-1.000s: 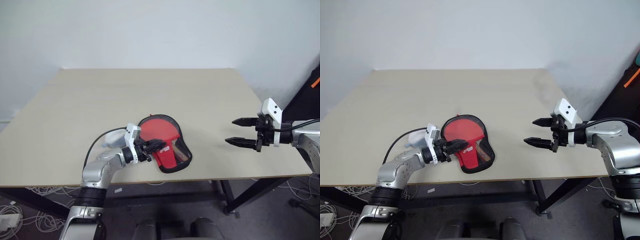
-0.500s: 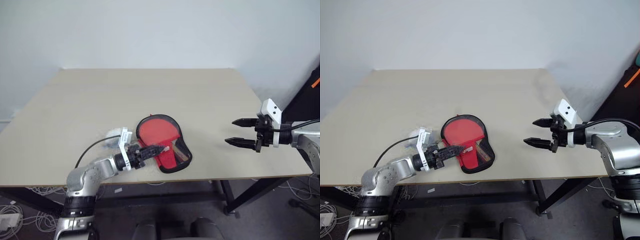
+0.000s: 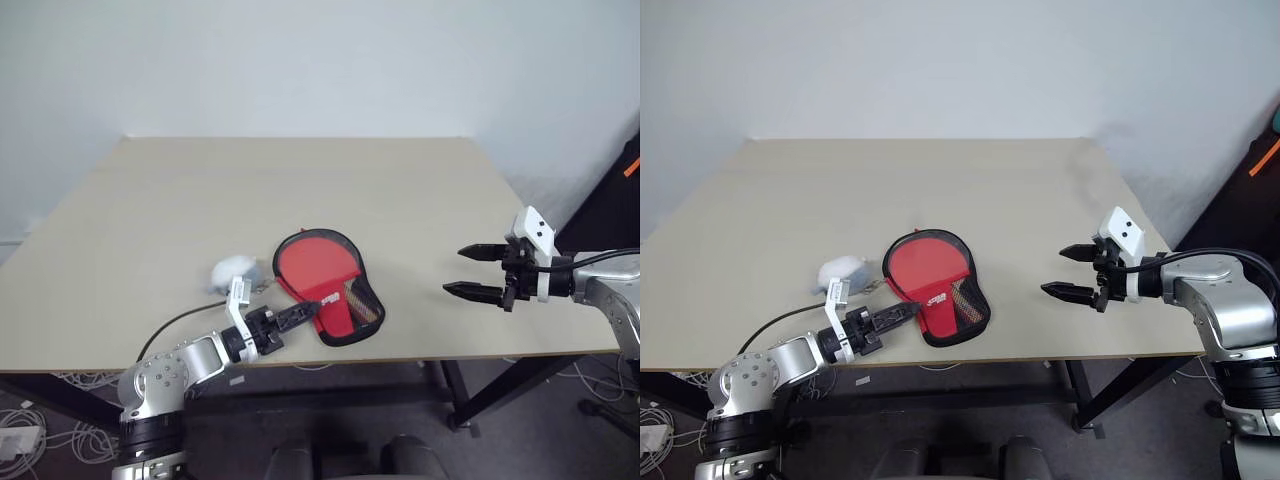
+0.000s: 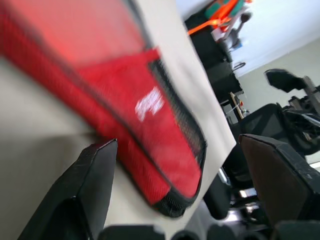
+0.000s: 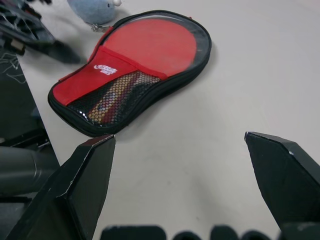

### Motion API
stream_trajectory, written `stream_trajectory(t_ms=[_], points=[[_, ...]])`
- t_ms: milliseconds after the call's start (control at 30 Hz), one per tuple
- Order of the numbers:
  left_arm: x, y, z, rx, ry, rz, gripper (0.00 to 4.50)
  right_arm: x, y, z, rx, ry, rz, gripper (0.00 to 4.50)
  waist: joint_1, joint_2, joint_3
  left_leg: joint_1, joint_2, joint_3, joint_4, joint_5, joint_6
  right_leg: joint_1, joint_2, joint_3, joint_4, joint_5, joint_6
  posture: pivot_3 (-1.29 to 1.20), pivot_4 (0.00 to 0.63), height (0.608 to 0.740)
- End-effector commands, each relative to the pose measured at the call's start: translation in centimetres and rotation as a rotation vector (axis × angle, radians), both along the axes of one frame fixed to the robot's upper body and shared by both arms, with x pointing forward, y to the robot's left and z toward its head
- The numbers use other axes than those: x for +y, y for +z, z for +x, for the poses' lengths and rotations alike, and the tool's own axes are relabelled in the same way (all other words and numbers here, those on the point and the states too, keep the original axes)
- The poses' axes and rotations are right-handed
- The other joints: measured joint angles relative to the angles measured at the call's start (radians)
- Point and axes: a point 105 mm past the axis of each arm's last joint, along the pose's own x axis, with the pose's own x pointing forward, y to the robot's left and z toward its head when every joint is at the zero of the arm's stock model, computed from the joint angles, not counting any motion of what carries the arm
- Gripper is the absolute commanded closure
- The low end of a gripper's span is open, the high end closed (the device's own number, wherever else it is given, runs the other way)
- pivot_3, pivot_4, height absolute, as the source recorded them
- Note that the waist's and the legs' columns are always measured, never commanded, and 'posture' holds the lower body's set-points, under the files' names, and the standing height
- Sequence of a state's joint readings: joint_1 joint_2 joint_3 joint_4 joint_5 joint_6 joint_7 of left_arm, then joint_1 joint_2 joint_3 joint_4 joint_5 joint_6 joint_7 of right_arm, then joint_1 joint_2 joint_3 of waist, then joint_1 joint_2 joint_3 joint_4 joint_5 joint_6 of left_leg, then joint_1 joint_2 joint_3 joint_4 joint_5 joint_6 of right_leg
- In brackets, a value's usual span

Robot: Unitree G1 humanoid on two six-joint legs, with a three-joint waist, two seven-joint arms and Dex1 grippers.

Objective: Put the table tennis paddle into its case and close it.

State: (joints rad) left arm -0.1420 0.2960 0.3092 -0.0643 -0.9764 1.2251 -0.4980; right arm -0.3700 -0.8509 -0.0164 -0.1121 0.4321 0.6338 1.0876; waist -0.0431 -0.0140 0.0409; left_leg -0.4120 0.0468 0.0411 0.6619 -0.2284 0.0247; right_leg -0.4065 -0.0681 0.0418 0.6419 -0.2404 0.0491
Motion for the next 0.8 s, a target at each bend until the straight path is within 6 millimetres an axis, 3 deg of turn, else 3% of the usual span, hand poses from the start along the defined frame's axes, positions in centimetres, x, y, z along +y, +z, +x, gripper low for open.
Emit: stream_trajectory(t_ms=[33,300,800], points=[[-0.1,0.9,0.0,-0.002,-0.006,-0.031,0.37,0.4,1.3,-0.1,-0.05,0.011,0.018,0.0,0.0,0.0,0.0,0.0,0.0,0.0,0.0,0.0,0.0,0.0,0.0,0.0,0.0,0.0,0.0,0.0,0.0,0.74],[-1.0,-0.5,-0.4,0.07,-0.035,-0.022,0.37,0.7,1.3,-0.3,-0.049,0.007,0.03,0.0,0.0,0.0,0.0,0.0,0.0,0.0,0.0,0.0,0.0,0.0,0.0,0.0,0.0,-0.001,-0.002,0.0,0.0,0.74],[-3.9,-0.8,0.4,0.151,-0.064,-0.154,0.37,1.6,1.4,-1.3,-0.046,0.078,0.025,0.0,0.021,0.002,-0.001,0.0,-0.003,-0.002,0.001,0.0,0.0,0.003,-0.001,0.0,-0.001,-0.001,-0.001,0.0,0.0,0.74]])
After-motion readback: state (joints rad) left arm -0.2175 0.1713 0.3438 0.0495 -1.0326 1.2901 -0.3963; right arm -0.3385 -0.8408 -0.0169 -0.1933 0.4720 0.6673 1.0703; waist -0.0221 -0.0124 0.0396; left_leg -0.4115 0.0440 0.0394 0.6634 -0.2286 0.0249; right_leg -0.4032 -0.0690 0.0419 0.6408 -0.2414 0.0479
